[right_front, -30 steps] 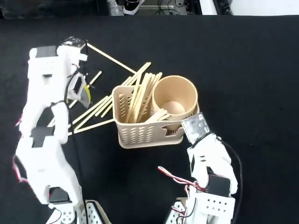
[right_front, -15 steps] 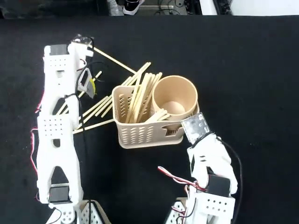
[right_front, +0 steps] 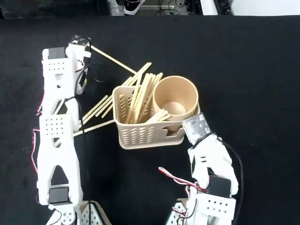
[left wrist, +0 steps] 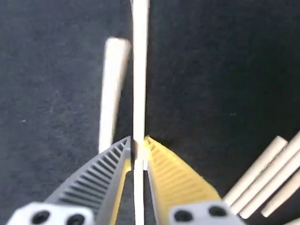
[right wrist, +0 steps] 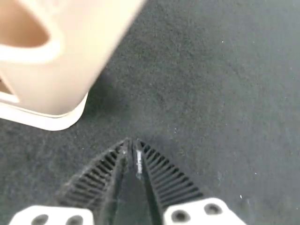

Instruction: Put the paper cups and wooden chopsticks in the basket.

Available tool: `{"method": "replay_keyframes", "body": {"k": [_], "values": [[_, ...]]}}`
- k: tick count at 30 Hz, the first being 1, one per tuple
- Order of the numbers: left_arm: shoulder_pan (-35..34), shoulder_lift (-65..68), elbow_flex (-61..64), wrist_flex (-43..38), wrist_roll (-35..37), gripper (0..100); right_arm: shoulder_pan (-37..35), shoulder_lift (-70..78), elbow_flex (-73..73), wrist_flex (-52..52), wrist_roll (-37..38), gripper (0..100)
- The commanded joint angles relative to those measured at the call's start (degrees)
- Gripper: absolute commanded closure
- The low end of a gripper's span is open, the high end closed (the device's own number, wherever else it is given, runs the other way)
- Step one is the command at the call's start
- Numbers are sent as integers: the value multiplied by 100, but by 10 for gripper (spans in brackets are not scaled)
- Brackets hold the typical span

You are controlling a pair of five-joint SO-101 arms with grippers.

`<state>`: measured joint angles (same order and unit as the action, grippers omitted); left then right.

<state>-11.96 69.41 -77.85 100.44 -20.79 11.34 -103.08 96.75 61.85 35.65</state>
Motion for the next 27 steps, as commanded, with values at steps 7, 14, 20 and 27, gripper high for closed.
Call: {"method": "replay_keyframes", "body": {"k": [7, 14, 20, 27], "values": [[-198, -695, -84, 62, 993, 971, -26, -277, -13, 18, 18, 986], [-75, -2514, 1701, 62, 1688, 971, -26, -277, -13, 0, 18, 986], [198, -4791, 3442, 53, 2338, 971, -26, -277, -13, 0, 18, 986], [787, -7736, 5270, -721, 2655, 971, -26, -277, -13, 18, 35, 986]]}}
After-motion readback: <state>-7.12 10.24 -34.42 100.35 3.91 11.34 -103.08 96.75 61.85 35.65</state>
